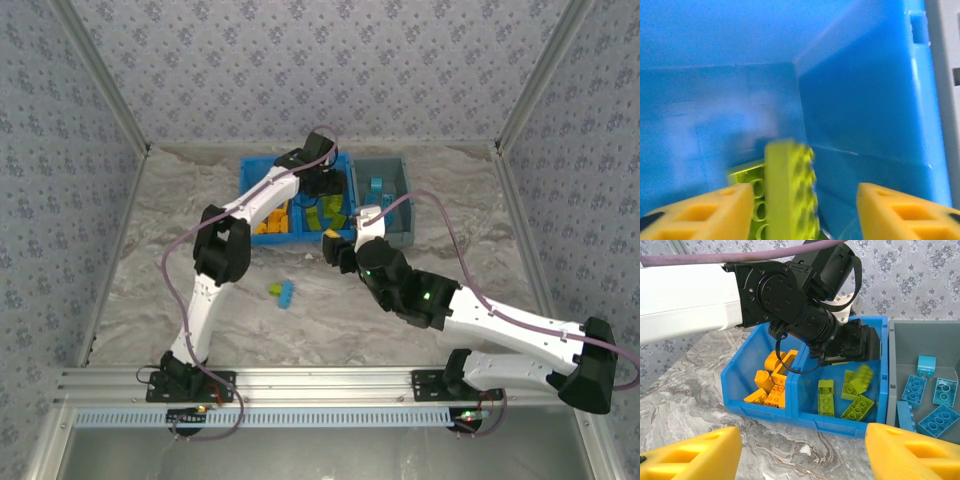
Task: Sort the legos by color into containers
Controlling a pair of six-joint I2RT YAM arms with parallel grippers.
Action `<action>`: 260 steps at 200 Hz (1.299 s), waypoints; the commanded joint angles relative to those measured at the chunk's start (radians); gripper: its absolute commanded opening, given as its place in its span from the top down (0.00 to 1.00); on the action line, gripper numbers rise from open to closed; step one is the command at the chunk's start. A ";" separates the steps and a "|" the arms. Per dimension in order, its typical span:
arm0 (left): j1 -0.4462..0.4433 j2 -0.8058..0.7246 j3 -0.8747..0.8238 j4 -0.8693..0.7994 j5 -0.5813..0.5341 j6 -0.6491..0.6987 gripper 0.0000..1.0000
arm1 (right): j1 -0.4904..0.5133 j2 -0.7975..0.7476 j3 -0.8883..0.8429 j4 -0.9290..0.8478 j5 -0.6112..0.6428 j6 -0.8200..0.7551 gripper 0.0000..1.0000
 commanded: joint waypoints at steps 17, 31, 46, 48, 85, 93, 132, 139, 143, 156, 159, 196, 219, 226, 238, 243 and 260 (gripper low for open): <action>-0.003 -0.067 -0.005 -0.016 0.010 -0.004 0.36 | -0.004 -0.014 -0.025 -0.018 -0.025 0.043 0.31; -0.003 -0.136 -0.069 0.006 -0.011 -0.005 0.37 | -0.004 -0.008 -0.027 -0.028 -0.037 0.046 0.31; -0.003 -0.225 -0.154 0.034 -0.038 -0.006 0.38 | 0.001 0.009 -0.027 -0.043 -0.051 0.045 0.31; -0.003 -0.240 -0.166 0.039 -0.041 -0.006 0.38 | 0.003 0.013 -0.027 -0.046 -0.051 0.043 0.31; -0.027 -0.537 -0.416 0.090 -0.112 -0.029 0.38 | 0.079 0.153 -0.019 -0.126 -0.076 0.025 0.32; -0.041 -0.614 -0.470 0.089 -0.135 -0.027 0.37 | 0.094 0.189 -0.014 -0.133 -0.103 0.024 0.32; -0.111 -0.973 -0.757 0.009 -0.258 -0.005 0.35 | 0.158 0.433 0.132 -0.279 -0.268 0.150 0.25; -0.117 -1.045 -0.814 -0.011 -0.278 -0.006 0.34 | 0.167 0.486 0.171 -0.305 -0.287 0.189 0.23; -0.119 -1.089 -0.847 -0.021 -0.287 -0.006 0.34 | 0.169 0.506 0.192 -0.320 -0.291 0.200 0.22; -0.126 -1.225 -0.954 -0.049 -0.298 -0.009 0.32 | 0.172 0.596 0.270 -0.371 -0.335 0.302 0.20; -0.126 -1.257 -0.979 -0.055 -0.297 -0.011 0.31 | 0.171 0.607 0.280 -0.376 -0.340 0.315 0.19; -0.126 -1.574 -1.203 -0.158 -0.206 -0.041 0.27 | 0.163 0.790 0.469 -0.533 -0.381 0.527 0.18; -0.127 -1.704 -1.291 -0.216 -0.174 -0.084 0.27 | 0.143 0.875 0.551 -0.632 -0.379 0.592 0.21; -0.126 -1.735 -1.308 -0.227 -0.165 -0.098 0.27 | 0.137 0.889 0.555 -0.619 -0.394 0.596 0.22; -0.126 -1.774 -1.331 -0.236 -0.148 -0.115 0.27 | 0.127 0.908 0.553 -0.586 -0.418 0.598 0.24; -0.126 -1.783 -1.337 -0.240 -0.139 -0.118 0.27 | 0.125 0.918 0.558 -0.585 -0.418 0.604 0.25; -0.126 -1.803 -1.338 -0.256 -0.114 -0.121 0.28 | 0.115 0.954 0.587 -0.616 -0.411 0.620 0.29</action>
